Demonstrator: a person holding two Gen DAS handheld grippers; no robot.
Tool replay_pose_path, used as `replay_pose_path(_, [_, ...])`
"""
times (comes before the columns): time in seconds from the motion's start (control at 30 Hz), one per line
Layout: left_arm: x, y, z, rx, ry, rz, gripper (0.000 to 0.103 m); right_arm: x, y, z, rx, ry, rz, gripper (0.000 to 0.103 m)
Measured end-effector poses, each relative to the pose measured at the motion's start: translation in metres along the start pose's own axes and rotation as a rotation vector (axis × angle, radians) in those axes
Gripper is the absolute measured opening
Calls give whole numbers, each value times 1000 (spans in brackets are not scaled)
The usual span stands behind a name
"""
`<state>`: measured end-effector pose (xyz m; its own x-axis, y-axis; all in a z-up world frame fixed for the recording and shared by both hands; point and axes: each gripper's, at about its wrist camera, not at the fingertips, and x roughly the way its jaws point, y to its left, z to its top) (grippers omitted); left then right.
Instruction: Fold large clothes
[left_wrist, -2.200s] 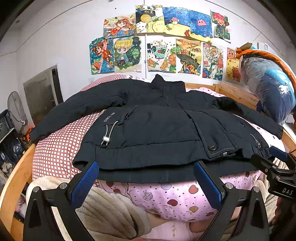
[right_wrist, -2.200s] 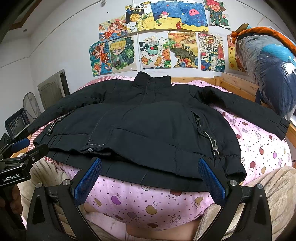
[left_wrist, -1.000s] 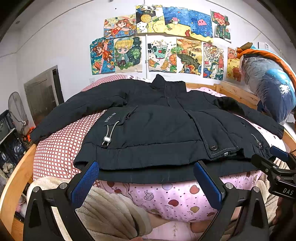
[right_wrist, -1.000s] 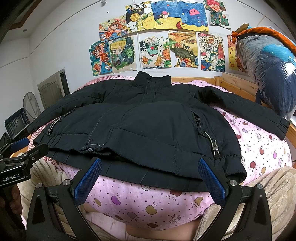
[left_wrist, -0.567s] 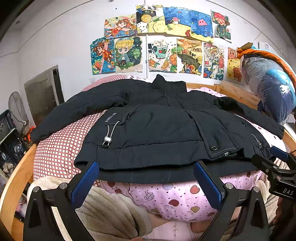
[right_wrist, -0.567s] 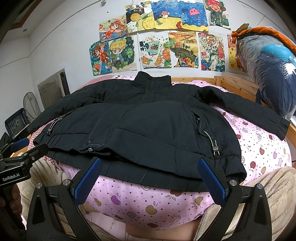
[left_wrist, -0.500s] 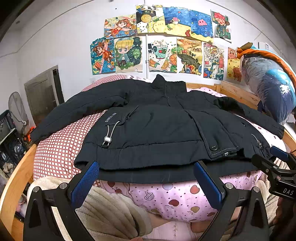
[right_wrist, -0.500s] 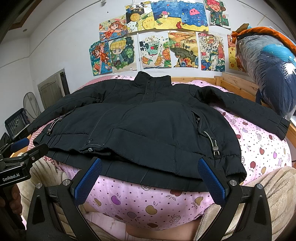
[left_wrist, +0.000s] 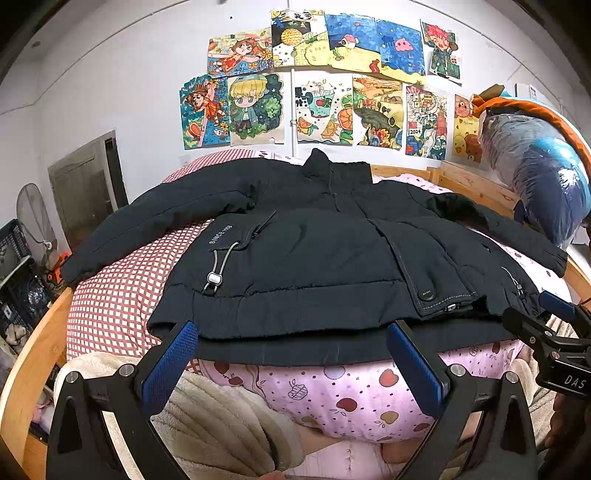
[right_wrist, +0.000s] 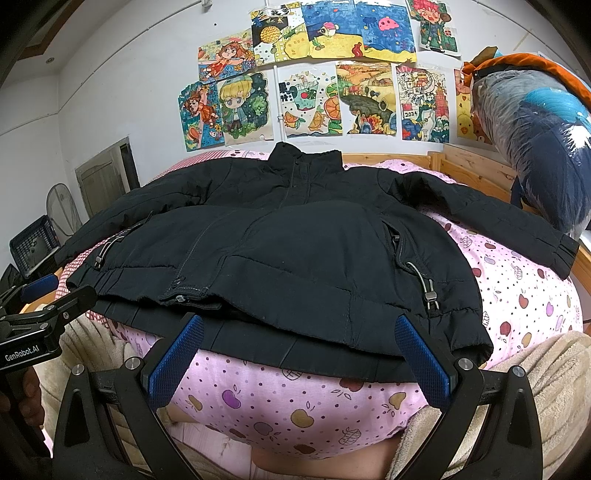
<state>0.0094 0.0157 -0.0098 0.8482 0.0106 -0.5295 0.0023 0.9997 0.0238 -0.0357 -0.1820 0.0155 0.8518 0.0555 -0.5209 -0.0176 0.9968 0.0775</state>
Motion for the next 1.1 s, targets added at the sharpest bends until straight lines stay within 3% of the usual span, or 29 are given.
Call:
replay_pose_path(0.5, [0,0,-2,6,-1,3,103,4,-4,-4,1,2,0,102])
replay_pose_path(0.63, [-1,-4,7,27,-15,-28,103,4,-6,-3,3,-11,8,102])
replay_pose_path(0.83, [14,-2,60,39,-36,-165,103,8,-35,26,3,-51,40,102])
replay_pose_path(1.0, [58,-11,121,72,-18,-231,103,22,-82,64,49,-60,-60,102])
replay_pose_path(1.1, [97,-27,158,105,-4,-262,103,31,-129,77,186,-47,-120,102])
